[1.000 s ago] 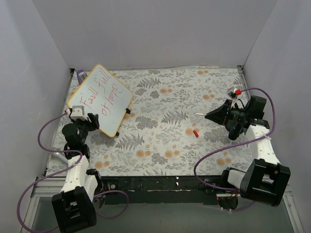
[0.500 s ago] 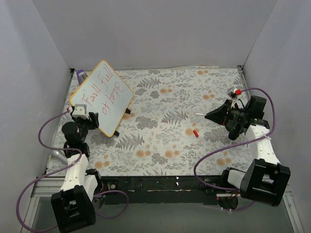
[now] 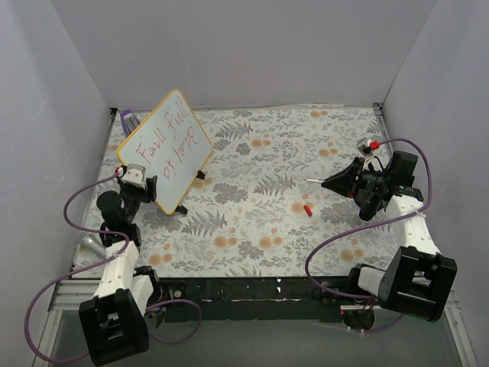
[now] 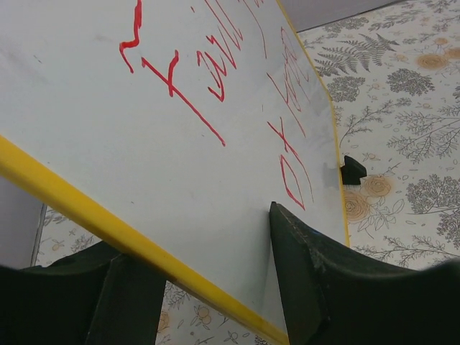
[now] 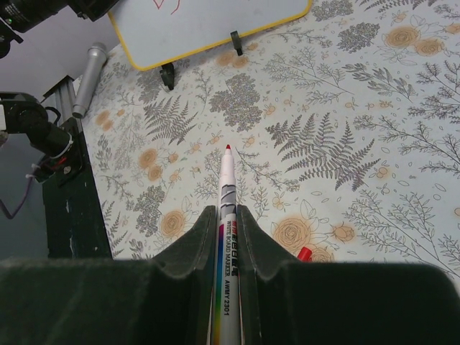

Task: Write a sentence on the whiteboard
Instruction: Put down the whiteboard on the whiteboard stand.

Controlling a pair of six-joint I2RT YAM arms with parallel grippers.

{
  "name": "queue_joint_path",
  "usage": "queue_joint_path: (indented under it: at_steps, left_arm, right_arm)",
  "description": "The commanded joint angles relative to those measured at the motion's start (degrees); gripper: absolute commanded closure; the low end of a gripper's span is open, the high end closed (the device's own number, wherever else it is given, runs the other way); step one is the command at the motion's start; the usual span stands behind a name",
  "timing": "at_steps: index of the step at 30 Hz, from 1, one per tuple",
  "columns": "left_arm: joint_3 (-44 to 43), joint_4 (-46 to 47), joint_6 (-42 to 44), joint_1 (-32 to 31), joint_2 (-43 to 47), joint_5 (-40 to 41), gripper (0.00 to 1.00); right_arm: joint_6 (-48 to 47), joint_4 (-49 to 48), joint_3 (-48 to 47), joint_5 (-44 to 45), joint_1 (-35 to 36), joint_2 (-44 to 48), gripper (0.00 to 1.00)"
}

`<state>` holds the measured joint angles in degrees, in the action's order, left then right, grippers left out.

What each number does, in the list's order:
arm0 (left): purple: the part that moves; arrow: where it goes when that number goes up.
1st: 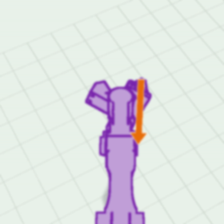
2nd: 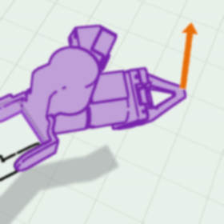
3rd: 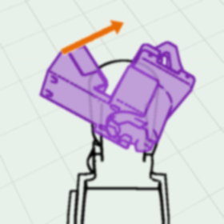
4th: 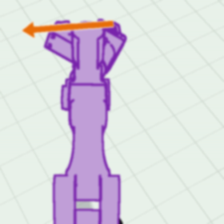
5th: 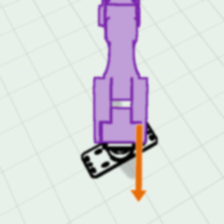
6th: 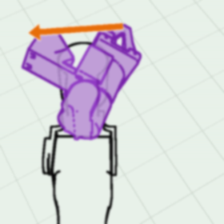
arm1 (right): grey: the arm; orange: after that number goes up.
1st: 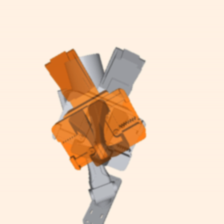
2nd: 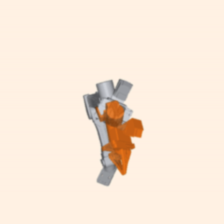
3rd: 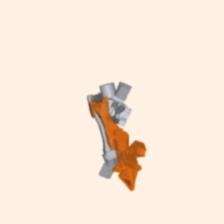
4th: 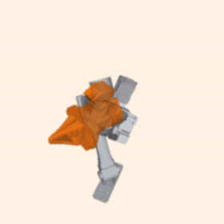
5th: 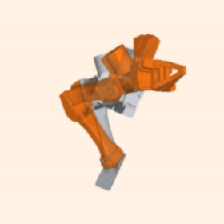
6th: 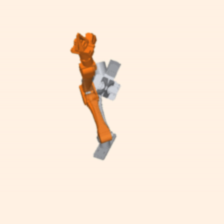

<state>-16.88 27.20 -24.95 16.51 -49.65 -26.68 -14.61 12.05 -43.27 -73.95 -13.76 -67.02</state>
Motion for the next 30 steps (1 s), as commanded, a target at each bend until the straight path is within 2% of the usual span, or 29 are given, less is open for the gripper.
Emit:
queue_joint_path:
  at_steps: [1,10,24,25,30]
  left_arm:
    - [2.2,1.5,9.8,0.5,1.4,1.0,0.48]
    - [5.3,-0.7,14.0,0.6,1.8,1.0,0.46]
    - [5.6,-4.5,13.0,0.6,3.1,-1.2,0.4]
    - [5.5,-4.9,13.1,0.6,3.2,-1.2,0.35]
    - [5.5,-6.7,13.6,0.6,4.1,-0.6,0.34]
  right_arm:
    - [-0.6,0.3,-1.7,-2.2,0.2,-0.2,0.99]
    - [-0.6,0.4,-1.9,-2.9,0.2,0.0,0.99]
    - [-0.5,0.5,-2.0,-3.2,0.2,-0.1,0.99]
    - [-0.5,0.4,-2.0,-3.2,0.2,0.0,0.99]
    - [-0.5,0.6,-2.0,-3.3,0.2,0.1,0.99]
